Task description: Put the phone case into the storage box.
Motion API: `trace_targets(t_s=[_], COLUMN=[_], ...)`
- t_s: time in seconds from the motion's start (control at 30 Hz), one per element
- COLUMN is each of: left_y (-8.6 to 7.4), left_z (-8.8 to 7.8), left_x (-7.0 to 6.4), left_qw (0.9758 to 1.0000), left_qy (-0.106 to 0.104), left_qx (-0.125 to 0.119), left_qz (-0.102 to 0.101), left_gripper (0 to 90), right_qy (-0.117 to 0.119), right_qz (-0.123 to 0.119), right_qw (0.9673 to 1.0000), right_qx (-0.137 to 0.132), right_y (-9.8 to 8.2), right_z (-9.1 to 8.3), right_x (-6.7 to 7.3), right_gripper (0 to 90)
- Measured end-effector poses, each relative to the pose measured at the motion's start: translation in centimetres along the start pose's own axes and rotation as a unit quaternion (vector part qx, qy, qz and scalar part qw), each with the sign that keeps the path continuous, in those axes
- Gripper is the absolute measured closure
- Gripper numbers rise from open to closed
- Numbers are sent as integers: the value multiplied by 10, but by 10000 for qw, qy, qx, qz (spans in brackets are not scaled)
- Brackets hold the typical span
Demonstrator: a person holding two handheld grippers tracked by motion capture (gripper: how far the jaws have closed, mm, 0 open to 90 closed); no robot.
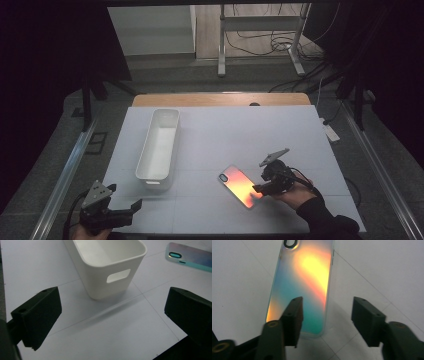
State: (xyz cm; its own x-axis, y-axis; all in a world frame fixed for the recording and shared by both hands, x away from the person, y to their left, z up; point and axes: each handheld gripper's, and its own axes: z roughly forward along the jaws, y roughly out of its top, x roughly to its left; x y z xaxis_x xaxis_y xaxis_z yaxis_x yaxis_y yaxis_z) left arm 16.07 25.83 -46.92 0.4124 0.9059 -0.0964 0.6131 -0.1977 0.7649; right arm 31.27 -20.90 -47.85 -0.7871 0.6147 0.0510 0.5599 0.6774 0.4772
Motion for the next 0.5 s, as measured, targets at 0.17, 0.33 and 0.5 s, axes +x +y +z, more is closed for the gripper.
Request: trace_targets(t_s=[0.17,0.33,0.5], left_y=[0,0,0], left_z=[0,0,0], left_x=[0,0,0], left_qw=[10000,10000,10000], left_qy=[0,1,-5], left_qx=[2,6,5], left_qz=[2,6,8], left_gripper=[17,17,17], right_qy=[16,33,41], right_qz=[-4,-4,6], right_qw=[10000,10000,10000], right_qx=[-66,-77,-61], right_y=[2,5,6], right_z=[-1,0,4], right_x=[3,8,10], right_gripper=[250,124,42])
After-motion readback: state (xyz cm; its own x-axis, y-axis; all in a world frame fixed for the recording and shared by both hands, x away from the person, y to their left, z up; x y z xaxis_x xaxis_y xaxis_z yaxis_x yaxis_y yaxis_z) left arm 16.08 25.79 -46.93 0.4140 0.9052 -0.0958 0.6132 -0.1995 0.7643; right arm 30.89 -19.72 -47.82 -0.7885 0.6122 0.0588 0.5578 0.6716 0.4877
